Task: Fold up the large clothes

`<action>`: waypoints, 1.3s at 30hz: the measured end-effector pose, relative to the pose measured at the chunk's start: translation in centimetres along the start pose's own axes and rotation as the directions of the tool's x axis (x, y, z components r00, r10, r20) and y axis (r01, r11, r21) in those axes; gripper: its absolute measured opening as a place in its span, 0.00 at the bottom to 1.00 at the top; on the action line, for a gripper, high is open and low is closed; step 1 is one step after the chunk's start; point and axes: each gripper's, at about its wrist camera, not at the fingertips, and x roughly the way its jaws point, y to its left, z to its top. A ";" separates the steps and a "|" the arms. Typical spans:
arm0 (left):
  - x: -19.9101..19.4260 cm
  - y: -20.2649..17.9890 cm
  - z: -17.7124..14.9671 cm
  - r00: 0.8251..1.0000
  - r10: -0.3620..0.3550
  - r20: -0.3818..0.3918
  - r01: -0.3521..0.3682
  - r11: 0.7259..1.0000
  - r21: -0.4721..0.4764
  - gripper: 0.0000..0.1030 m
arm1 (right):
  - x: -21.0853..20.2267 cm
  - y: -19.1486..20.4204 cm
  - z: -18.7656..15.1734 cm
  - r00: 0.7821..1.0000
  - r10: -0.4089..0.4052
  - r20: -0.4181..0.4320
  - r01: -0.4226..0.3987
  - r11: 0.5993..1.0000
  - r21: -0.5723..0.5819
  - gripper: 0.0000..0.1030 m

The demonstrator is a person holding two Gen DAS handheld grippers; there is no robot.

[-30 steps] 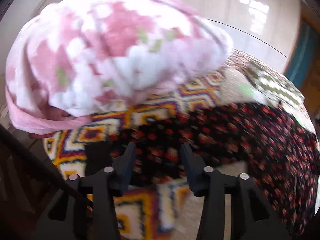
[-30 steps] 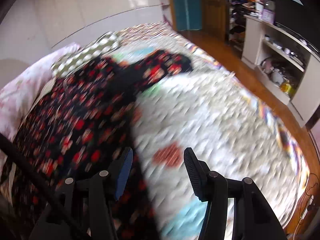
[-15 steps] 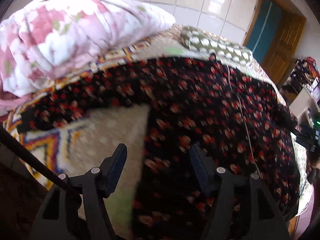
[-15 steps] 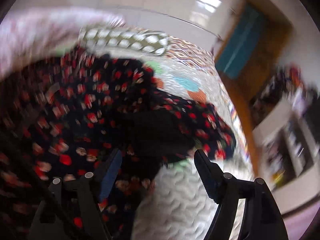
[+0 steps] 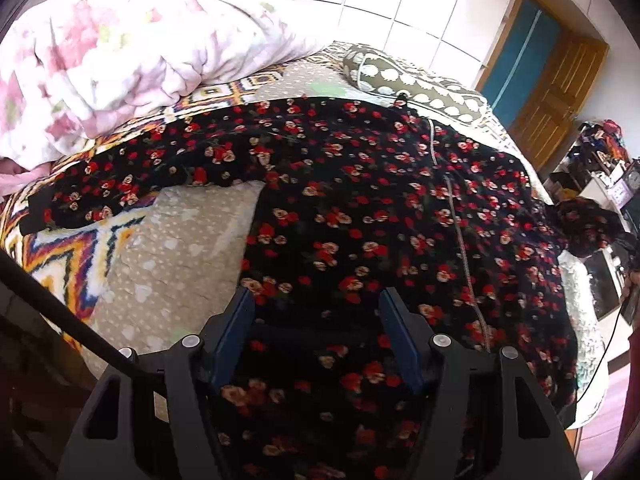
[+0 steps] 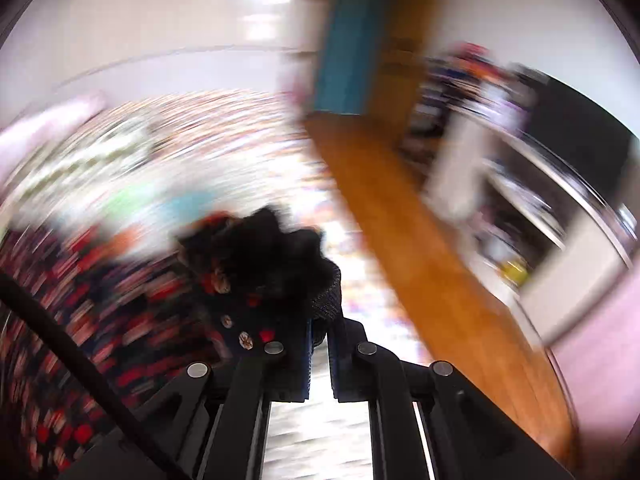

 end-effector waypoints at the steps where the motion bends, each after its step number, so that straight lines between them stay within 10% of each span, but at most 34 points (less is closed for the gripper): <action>1: -0.1 -0.1 -0.1 1.000 -0.004 0.004 0.004 1.000 0.004 0.61 | 0.1 -2.1 0.6 0.999 -0.053 0.003 0.053 0.997 0.047 0.06; 5: -0.5 -0.5 -0.4 1.000 -0.025 0.010 0.025 1.000 0.005 0.61 | 0.5 -9.9 2.6 0.975 -0.219 -0.039 0.223 0.953 0.207 0.06; 12: -2.0 -0.4 -0.8 0.998 -0.054 0.043 0.054 0.998 0.010 0.61 | -3.3 -7.2 3.8 0.993 -0.116 -0.010 0.116 0.971 0.207 0.06; 18: -4.3 1.6 -1.6 0.994 -0.043 0.101 0.042 0.999 0.003 0.62 | -8.5 7.1 5.1 0.983 0.179 0.039 -0.181 0.983 0.044 0.06; 26: -6.9 8.2 -3.3 0.990 -0.003 0.142 0.015 0.997 -0.080 0.62 | -13.7 34.3 0.2 0.838 0.535 -0.106 -0.545 0.813 -0.202 0.06; 33: -8.9 14.1 -4.9 0.986 0.051 0.161 -0.023 0.985 -0.172 0.62 | -13.8 50.4 -8.0 0.746 0.599 -0.292 -0.665 0.693 -0.277 0.06; 39: -9.3 16.8 -5.5 0.983 0.049 0.176 -0.006 0.972 -0.234 0.62 | -13.9 56.3 -14.1 0.739 0.557 -0.380 -0.673 0.643 -0.366 0.07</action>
